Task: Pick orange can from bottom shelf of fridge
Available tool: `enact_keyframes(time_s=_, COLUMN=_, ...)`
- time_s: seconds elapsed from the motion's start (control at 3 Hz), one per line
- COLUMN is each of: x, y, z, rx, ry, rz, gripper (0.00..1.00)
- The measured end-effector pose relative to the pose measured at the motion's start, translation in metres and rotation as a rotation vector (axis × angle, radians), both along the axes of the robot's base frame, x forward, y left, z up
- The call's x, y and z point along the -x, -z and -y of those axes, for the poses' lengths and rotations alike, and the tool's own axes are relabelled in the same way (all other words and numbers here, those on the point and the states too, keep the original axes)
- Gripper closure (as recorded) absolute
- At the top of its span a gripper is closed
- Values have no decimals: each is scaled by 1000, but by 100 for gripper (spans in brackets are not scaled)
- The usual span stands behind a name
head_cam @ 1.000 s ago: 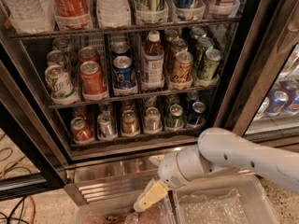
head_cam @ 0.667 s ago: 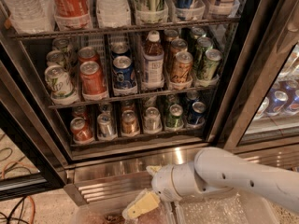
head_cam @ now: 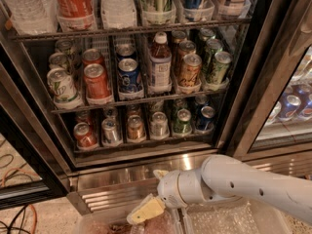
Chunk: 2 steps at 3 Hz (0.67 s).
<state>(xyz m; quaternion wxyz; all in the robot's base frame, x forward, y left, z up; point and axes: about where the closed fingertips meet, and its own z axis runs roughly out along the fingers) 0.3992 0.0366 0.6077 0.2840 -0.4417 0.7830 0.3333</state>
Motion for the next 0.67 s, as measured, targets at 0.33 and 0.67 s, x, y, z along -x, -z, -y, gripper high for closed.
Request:
enact_keyframes(time_s=0.33, x=-3, y=-1, z=-1, rx=-24, ry=19, rz=5, gripper=0)
enact_keyframes(time_s=0.67, x=-1, y=4, z=-4, rx=-99, ry=101, rz=32, gripper=0)
